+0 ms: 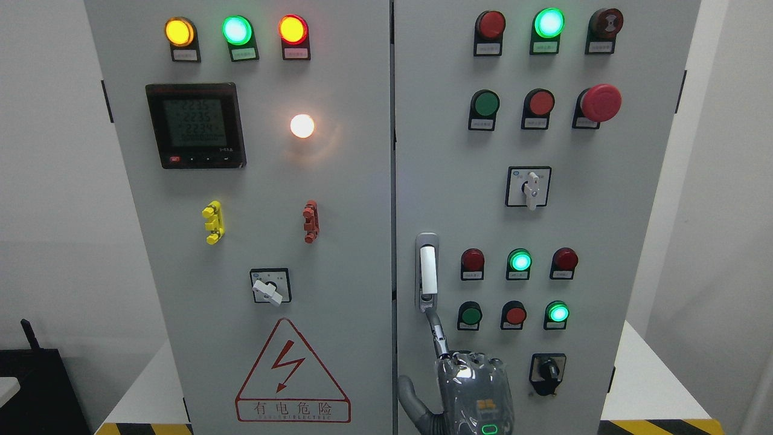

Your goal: Release door handle

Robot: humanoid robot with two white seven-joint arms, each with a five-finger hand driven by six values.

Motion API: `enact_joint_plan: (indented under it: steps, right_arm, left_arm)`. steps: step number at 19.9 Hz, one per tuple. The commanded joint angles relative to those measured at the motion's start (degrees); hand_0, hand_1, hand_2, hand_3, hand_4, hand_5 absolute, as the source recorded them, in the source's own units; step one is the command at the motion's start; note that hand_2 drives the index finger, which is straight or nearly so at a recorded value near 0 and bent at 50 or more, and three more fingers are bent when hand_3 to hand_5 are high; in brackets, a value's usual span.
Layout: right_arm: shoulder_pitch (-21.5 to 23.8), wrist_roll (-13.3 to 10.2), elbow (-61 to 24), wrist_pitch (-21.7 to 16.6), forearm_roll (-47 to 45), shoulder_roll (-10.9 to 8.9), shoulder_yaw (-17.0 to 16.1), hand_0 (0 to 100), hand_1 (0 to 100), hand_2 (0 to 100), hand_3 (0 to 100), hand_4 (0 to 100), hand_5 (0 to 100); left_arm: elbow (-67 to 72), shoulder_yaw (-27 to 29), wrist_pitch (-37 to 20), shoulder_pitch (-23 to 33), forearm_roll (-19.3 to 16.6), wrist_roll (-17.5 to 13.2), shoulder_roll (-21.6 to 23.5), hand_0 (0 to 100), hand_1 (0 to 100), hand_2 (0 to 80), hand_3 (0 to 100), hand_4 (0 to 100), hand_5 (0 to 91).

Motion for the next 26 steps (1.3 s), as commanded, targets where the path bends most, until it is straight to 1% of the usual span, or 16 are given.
enact_joint_plan:
  steps: [1, 12, 18, 20, 21, 22, 23, 24, 25, 26]
  right_arm:
    - [0.44, 0.1, 0.11, -0.14, 0.08, 0.11, 0.29, 35, 34, 0, 100, 100, 100]
    - [0.18, -0.43, -3.4, -0.32, -0.18, 0.02, 0.38, 35, 34, 0, 100, 100, 100]
    - [1.67, -0.69, -4.9, -0.41, -0.18, -0.07, 0.64, 35, 34, 0, 100, 100, 100]
    - [2.2, -1.04, -4.9, -0.49, -0.18, -0.07, 1.16, 35, 34, 0, 100, 100, 100]
    - [2.55, -1.74, -4.98, -0.67, -0.27, -0.07, 1.86, 35, 34, 0, 100, 100, 100]
    - [2.9, -2.79, -4.98, -0.93, -0.36, -0.07, 2.13, 36, 34, 0, 100, 97, 100]
    - [3.25, -3.32, -4.98, -1.28, -1.14, -0.07, 1.96, 37, 35, 2, 100, 96, 100]
    - [3.43, -3.33, -4.9, -1.98, -3.59, -0.07, 1.79, 43, 36, 20, 100, 92, 98]
    - [3.34, -3.07, -4.72, -2.6, -6.48, 0.02, 1.44, 49, 38, 40, 92, 81, 89]
    - [3.17, -3.24, -4.72, -3.04, -8.69, 0.02, 1.08, 50, 38, 43, 87, 76, 84]
  left_arm:
    - [1.14, -0.79, 0.04, 0.0, 0.0, -0.04, -0.01, 12, 39, 0.0, 0, 0, 0.0]
    - [1.14, -0.79, 0.04, 0.0, 0.0, -0.04, -0.01, 12, 39, 0.0, 0, 0, 0.0]
    - [1.14, -0.79, 0.04, 0.0, 0.0, -0.04, -0.01, 12, 39, 0.0, 0, 0, 0.0]
    - [1.14, -0.79, 0.04, 0.0, 0.0, -0.04, -0.01, 12, 39, 0.0, 0, 0, 0.0]
    - [1.14, -0.79, 0.04, 0.0, 0.0, -0.04, 0.08, 12, 39, 0.0, 0, 0, 0.0]
    - [1.14, -0.79, 0.04, 0.0, 0.0, -0.04, -0.01, 12, 39, 0.0, 0, 0, 0.0]
    - [1.14, -0.79, 0.04, 0.0, 0.0, -0.04, -0.01, 12, 39, 0.0, 0, 0, 0.0]
    - [1.14, -0.79, 0.04, 0.0, 0.0, -0.04, -0.01, 12, 39, 0.0, 0, 0, 0.0]
    - [1.14, -0.79, 0.04, 0.0, 0.0, -0.04, -0.01, 12, 39, 0.0, 0, 0, 0.0]
    - [1.14, -0.79, 0.04, 0.0, 0.0, -0.04, -0.01, 12, 39, 0.0, 0, 0, 0.0]
